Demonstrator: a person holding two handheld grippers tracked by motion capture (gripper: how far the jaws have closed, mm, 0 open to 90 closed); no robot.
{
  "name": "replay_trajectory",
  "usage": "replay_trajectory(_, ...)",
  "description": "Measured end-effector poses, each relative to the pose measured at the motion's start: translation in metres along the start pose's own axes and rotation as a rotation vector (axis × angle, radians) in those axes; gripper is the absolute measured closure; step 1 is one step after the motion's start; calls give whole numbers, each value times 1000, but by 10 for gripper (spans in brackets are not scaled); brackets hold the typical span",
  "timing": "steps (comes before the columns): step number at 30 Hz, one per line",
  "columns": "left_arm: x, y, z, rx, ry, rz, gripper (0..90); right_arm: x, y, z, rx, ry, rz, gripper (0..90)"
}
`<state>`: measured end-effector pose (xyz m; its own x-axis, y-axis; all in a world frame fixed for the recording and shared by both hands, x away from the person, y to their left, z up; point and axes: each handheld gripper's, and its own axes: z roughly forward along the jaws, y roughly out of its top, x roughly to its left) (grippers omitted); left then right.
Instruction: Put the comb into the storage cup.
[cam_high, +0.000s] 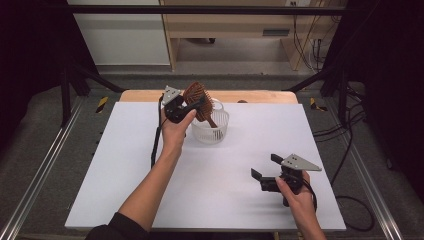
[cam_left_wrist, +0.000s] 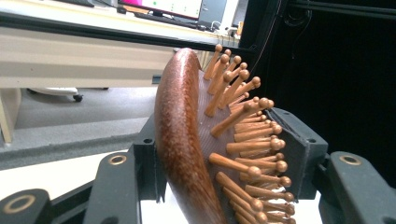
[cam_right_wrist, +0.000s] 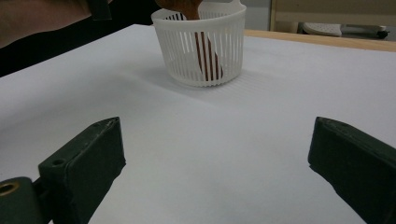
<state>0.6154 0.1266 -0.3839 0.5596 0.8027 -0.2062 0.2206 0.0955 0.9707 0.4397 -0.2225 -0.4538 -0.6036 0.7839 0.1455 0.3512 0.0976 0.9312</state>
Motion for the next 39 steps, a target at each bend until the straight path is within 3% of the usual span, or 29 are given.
replay_trajectory(18,24,-11,-11,1,-27,-55,418,4,-1,4,12,12,-7,42)
replay_trajectory(39,29,-13,-12,7,-28,-64,407,3,-1,3,12,12,-7,42)
